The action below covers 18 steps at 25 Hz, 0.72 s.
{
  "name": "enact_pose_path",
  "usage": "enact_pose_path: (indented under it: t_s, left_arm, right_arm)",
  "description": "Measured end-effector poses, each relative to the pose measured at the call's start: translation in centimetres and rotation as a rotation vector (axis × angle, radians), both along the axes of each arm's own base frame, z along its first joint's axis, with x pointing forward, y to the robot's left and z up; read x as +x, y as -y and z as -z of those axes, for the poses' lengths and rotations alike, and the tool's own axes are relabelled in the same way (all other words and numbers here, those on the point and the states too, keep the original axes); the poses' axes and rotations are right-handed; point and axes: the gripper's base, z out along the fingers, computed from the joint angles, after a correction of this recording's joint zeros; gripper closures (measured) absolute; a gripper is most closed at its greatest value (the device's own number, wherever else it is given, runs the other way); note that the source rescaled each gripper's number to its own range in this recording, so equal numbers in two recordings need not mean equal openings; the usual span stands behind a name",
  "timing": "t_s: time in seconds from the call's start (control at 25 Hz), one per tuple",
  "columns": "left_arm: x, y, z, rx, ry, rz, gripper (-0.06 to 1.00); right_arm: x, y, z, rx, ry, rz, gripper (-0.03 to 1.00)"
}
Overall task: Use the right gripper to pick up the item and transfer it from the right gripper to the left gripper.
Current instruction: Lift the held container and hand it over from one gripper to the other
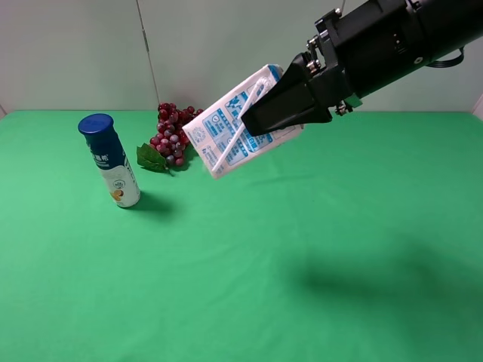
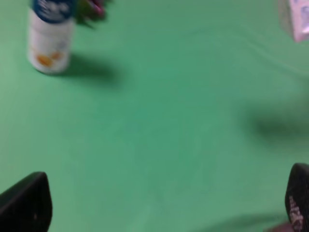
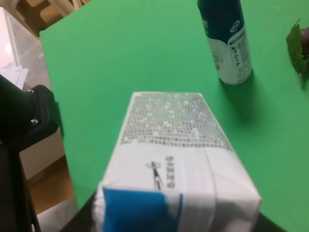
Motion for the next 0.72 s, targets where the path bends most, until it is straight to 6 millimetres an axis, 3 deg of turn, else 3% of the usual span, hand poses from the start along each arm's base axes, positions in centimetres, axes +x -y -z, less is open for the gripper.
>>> enact_pose_path:
  t_s: [0.2, 0.72]
  left_arm:
    - [2.6, 1.4, -0.4, -0.122, -0.109, 0.061, 0.05]
    - [8.9, 4.3, -0.8, -0.324, -0.071, 0.317, 0.06]
  right_arm:
    - [-0.1, 0.0, 0.0, -0.001, -0.002, -0.006, 0.96]
    - [-1.0, 0.4, -0.9, 0.108, -0.101, -0.115, 0.96]
